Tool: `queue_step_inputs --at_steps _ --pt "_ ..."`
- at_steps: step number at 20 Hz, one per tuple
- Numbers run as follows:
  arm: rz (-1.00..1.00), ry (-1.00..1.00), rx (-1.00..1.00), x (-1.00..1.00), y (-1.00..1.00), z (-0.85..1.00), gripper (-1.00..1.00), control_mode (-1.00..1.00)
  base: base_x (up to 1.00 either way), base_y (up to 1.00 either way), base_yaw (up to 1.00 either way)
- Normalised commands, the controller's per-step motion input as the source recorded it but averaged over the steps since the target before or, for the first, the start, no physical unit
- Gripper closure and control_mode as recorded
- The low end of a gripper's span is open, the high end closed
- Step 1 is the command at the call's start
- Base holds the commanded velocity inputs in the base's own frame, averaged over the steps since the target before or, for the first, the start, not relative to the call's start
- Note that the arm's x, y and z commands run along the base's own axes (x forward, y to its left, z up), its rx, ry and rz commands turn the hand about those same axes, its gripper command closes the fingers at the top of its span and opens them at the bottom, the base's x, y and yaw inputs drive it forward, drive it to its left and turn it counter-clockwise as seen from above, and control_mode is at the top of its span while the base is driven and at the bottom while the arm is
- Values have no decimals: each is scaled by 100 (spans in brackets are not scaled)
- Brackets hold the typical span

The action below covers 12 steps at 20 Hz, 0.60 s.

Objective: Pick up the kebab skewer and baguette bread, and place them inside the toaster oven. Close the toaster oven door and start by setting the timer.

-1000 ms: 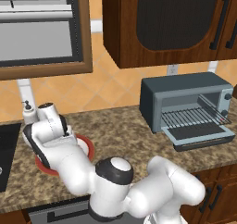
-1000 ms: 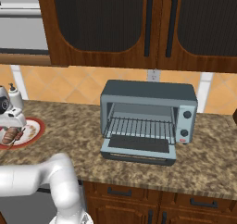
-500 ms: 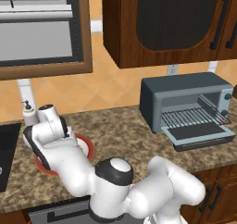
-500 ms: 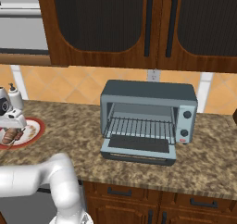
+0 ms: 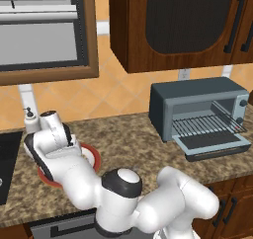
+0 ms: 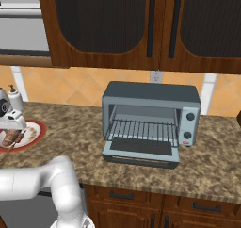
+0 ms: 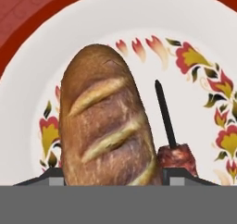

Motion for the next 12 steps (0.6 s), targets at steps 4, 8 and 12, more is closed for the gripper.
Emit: queue_step_inputs --at_steps 4,8,12 --pt "-4 0 -1 -23 -4 61 100 -100 0 0 0" --pt "-11 0 0 -36 -38 62 100 -100 0 0 0" --pt "-13 1 0 -12 -18 51 100 -100 0 0 0"
